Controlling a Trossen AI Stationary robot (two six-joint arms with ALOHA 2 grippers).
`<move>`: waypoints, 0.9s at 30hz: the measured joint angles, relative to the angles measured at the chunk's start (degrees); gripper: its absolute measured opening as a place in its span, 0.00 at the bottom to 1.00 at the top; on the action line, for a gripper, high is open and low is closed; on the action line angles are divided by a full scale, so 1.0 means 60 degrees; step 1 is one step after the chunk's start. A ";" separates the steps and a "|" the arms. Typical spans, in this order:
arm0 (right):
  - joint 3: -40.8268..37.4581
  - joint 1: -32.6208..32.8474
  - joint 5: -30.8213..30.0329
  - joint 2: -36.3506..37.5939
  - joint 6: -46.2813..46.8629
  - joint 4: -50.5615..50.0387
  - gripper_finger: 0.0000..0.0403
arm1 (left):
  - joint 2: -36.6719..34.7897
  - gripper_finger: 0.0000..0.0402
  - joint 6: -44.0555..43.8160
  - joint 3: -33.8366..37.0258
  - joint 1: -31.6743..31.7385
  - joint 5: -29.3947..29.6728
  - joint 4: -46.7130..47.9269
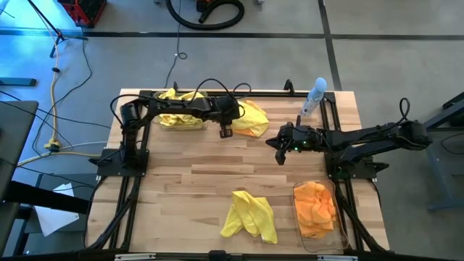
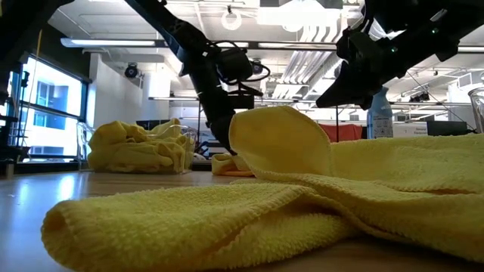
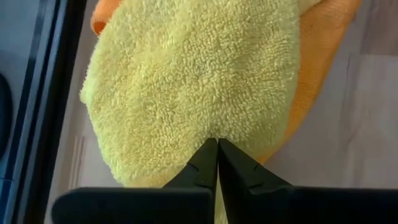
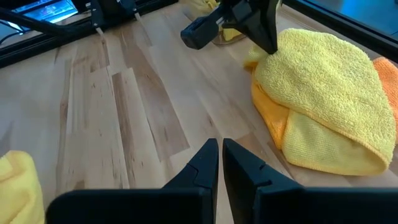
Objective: Sort microfiber towel by color & place in baskets
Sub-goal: Put the yellow towel into the top transparent bin
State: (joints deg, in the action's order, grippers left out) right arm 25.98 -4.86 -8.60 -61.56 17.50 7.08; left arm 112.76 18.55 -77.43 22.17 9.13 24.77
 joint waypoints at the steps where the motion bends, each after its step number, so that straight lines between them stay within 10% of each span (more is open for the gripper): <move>1: 0.0000 0.0000 -0.0001 0.0000 -0.0001 0.0002 0.05 | -0.0020 0.00 -0.0001 0.0000 -0.0010 0.0036 -0.0026; 27: 0.0000 0.0000 -0.0001 0.0000 -0.0255 -0.0140 0.05 | -0.0027 0.38 0.2399 0.0000 -0.1109 0.2833 0.0339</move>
State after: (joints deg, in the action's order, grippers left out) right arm 25.98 -4.86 -8.60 -61.56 15.97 6.24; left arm 112.60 32.94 -77.43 15.52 26.13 26.81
